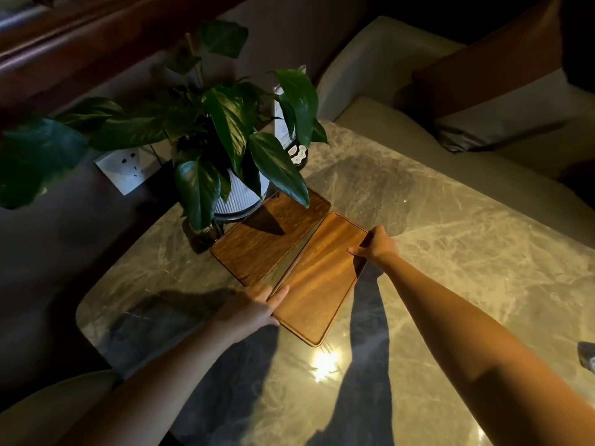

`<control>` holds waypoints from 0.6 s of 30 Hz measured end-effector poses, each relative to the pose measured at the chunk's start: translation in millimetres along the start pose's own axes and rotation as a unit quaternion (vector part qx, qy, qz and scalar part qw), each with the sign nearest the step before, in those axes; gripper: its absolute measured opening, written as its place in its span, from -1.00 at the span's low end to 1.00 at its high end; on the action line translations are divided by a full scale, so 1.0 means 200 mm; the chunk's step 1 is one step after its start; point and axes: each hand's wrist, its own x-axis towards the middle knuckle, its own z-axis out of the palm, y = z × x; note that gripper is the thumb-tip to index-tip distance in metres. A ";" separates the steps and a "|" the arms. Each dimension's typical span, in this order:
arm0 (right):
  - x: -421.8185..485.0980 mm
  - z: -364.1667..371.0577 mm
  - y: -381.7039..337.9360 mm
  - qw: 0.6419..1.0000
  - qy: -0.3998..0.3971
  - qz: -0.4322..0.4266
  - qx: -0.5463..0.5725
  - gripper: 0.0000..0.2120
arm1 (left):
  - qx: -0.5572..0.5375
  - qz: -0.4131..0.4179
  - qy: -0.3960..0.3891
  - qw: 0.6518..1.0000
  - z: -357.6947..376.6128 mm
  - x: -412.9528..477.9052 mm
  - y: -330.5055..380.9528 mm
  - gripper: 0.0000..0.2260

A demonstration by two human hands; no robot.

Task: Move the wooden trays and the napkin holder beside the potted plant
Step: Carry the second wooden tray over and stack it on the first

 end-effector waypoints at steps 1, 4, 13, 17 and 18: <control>0.01 0.00 0.00 1.000 -0.001 -0.004 -0.003 -0.37 | 0.007 0.000 0.004 1.000 -0.01 0.01 0.00 -0.36; 0.02 0.00 -0.01 1.000 -0.001 -0.013 -0.015 -0.38 | 0.061 0.034 0.046 0.996 -0.09 0.00 0.00 -0.33; 0.05 -0.02 -0.01 0.999 -0.004 -0.018 -0.039 -0.37 | 0.146 0.029 0.103 0.984 -0.19 0.02 -0.01 -0.30; 0.07 -0.02 -0.04 0.998 -0.004 -0.023 -0.059 -0.37 | 0.138 0.022 0.098 0.985 -0.19 0.04 -0.02 -0.27; 0.07 -0.02 -0.04 0.998 -0.003 -0.024 -0.061 -0.37 | 0.136 0.021 0.094 0.986 -0.19 0.04 -0.02 -0.27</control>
